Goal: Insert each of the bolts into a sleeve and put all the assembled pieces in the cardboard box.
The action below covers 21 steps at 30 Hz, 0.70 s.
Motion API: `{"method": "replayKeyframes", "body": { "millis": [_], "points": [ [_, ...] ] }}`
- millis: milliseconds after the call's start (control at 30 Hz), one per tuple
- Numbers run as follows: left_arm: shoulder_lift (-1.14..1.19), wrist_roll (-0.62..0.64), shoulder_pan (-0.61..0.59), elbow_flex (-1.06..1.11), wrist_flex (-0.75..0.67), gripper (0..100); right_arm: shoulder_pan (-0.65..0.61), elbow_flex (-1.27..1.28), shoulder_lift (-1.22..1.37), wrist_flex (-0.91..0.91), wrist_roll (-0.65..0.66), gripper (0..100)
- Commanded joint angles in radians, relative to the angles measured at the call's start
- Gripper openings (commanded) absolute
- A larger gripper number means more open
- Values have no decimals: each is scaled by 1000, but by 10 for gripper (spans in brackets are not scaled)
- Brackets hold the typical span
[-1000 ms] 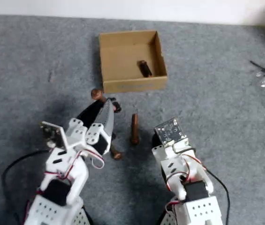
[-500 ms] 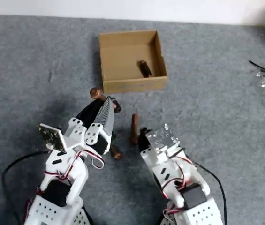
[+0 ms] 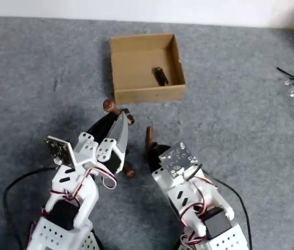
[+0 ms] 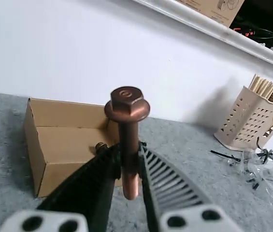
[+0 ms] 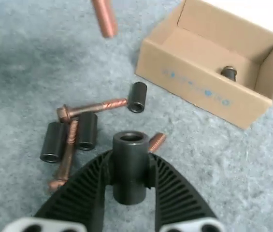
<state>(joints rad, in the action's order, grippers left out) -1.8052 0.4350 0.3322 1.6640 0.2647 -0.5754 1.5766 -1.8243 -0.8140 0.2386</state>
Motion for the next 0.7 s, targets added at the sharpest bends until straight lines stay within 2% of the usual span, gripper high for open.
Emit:
{"method": "replayKeyframes", "body": {
  "millis": [0,167,433,567,667],
  "points": [
    [-15,8,58,-54,-8,5,-33,-64,-16,56,32,5],
    [-15,176,65,-54,-6,5,-82,-62,-16,125,114,5],
    [-15,184,62,-53,-5,5,-99,-48,-15,243,118,5],
    [-15,184,87,-51,0,5,-107,21,-15,245,121,5],
    [-15,184,96,-70,54,5,-110,28,-15,245,130,5]
  ]
}}
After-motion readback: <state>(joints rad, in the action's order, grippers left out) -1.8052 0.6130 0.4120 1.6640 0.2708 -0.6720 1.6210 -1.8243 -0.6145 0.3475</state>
